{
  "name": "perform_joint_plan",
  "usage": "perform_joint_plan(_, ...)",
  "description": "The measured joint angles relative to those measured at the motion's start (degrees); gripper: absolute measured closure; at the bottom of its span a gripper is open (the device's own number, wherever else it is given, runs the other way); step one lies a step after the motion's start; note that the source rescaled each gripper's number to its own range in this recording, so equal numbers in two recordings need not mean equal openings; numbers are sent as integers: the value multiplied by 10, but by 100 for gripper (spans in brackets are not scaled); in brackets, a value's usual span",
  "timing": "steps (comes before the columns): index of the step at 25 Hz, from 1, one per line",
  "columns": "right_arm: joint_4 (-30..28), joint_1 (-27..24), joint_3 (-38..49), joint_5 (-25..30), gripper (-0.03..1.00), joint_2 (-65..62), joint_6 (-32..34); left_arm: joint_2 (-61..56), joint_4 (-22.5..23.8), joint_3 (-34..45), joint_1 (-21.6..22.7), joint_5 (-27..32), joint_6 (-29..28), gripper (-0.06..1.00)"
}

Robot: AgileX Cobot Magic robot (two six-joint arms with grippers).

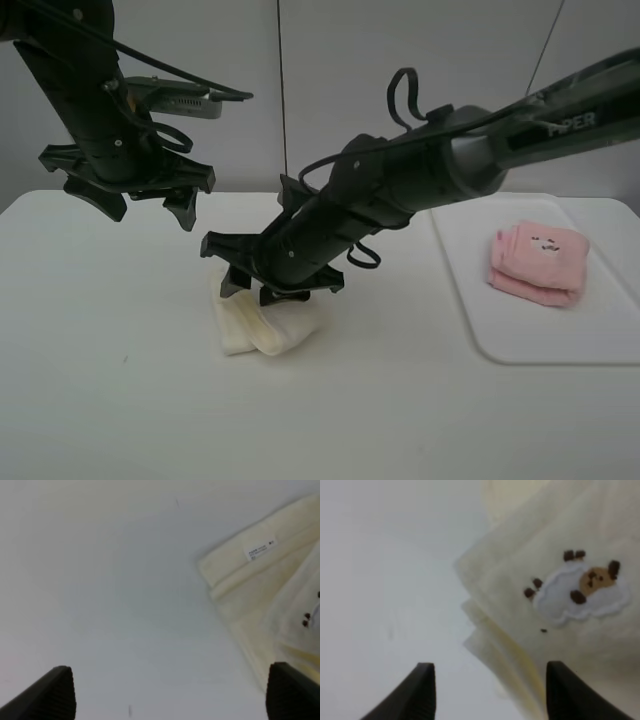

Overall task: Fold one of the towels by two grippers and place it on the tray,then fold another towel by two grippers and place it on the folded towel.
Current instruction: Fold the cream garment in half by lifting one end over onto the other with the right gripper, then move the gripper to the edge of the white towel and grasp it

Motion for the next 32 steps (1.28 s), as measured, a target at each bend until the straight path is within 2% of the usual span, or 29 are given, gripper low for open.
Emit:
perform_joint_plan(5, -13, 0, -31, 30, 51, -20, -42, 0, 7, 0, 0, 2, 0, 1)
perform_joint_plan(8, -68, 0, -33, 37, 51, -37, -49, 0, 11, 0, 0, 5, 0, 1)
perform_joint_plan(13, -219, 0, -36, 86, 51, -50, -50, 0, 12, 0, 0, 6, 0, 1)
perform_joint_plan(15, -297, 0, -36, 113, 51, -51, -51, 0, 12, 0, 0, 6, 0, 1)
perform_joint_plan(20, -496, 0, -36, 211, 46, -51, -52, 0, 12, 0, 0, 6, 0, 1)
perform_joint_plan(22, -545, 0, -36, 245, 44, -51, -54, 0, 12, 0, 0, 7, 0, 1)
perform_joint_plan(25, -559, 0, -36, 279, 42, -51, -62, 0, 12, 0, 0, 7, 0, 1)
perform_joint_plan(32, -450, 0, -36, 325, 41, -51, -71, 0, 12, 0, 0, 9, 0, 1)
